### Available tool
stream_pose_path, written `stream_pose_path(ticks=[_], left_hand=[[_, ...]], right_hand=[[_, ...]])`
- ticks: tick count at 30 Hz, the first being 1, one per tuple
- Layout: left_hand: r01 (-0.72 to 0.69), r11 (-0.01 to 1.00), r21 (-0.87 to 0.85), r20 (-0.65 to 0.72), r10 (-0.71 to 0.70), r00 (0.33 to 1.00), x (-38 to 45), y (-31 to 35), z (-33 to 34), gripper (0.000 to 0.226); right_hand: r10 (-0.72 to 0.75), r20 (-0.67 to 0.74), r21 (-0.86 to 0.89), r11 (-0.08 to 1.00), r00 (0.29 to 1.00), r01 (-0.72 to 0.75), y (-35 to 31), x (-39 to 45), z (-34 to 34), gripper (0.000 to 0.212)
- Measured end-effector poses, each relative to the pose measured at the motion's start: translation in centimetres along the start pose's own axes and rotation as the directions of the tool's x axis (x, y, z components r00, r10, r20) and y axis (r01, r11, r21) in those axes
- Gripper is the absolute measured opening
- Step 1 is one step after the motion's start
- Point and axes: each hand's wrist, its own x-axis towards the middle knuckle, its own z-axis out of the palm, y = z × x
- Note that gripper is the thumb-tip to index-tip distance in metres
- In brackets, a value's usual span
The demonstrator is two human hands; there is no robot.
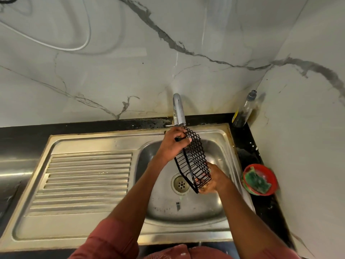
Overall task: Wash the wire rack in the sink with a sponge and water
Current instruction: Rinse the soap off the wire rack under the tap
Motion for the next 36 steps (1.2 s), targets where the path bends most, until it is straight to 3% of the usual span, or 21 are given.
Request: stream_pose_path(ticks=[4, 6, 9, 12, 13, 15, 19, 21, 26, 29, 36], left_hand=[[-0.019, 0.999, -0.049, 0.043, 0.021, 0.999, 0.2, 0.0, 1.5, 0.016], [0.003, 0.993, -0.121, -0.002, -0.003, 1.0, -0.5, 1.0, 1.8, 0.013], [0.153, 0.944, -0.291, -0.084, -0.184, 0.979, -1.1, 1.3, 1.5, 0.018], [0.324, 0.753, -0.573, -0.02, -0.408, 0.913, -1.3, 1.0, 0.6, 0.026], [0.346, 0.758, -0.553, -0.039, -0.439, 0.898, -1.4, 1.0, 0.2, 0.021], [0.362, 0.867, -0.343, -0.127, -0.425, 0.896, -1.5, 0.7, -0.5, 0.019], [0.374, 0.927, 0.014, -0.146, -0.368, 0.918, -2.0, -0.9, -0.5, 0.102], [0.369, 0.926, 0.079, -0.173, -0.352, 0.92, -2.9, -1.8, -0.6, 0.116], [0.329, 0.927, -0.178, -0.234, -0.365, 0.901, -3.5, -5.0, -2.1, 0.095], [0.306, 0.931, -0.201, -0.258, -0.351, 0.9, -4.5, -4.9, -2.7, 0.094], [0.178, 0.94, -0.293, -0.259, -0.257, 0.931, -7.0, -6.4, -3.6, 0.092]], right_hand=[[0.017, 0.026, 0.148, 0.989, 1.0, -0.021, 1.5, 0.9, 0.3, 0.052], [-0.023, 0.03, 0.199, 0.98, 0.999, 0.017, 1.7, 1.2, 0.6, 0.044], [-0.114, -0.046, 0.238, 0.964, 0.992, 0.122, 1.8, 1.3, 0.6, 0.026], [-0.177, -0.098, 0.22, 0.956, 0.979, 0.194, 2.3, 1.6, -0.1, 0.025], [-0.195, -0.124, 0.176, 0.961, 0.973, 0.215, 2.5, 1.8, -0.4, 0.027], [-0.247, -0.178, 0.094, 0.959, 0.952, 0.267, 3.0, 2.8, -0.7, 0.032], [-0.411, -0.264, -0.152, 0.911, 0.873, 0.383, 3.4, 4.6, -0.6, 0.035], [-0.503, -0.308, -0.269, 0.86, 0.808, 0.433, 3.3, 3.3, 0.1, 0.033], [-0.667, -0.294, -0.366, 0.74, 0.685, 0.564, 2.4, 0.0, 1.6, 0.034], [-0.713, -0.284, -0.37, 0.699, 0.641, 0.612, 1.3, -0.4, 1.9, 0.027], [-0.779, -0.315, -0.19, 0.611, 0.542, 0.768, 0.2, -1.7, 3.3, 0.006]])
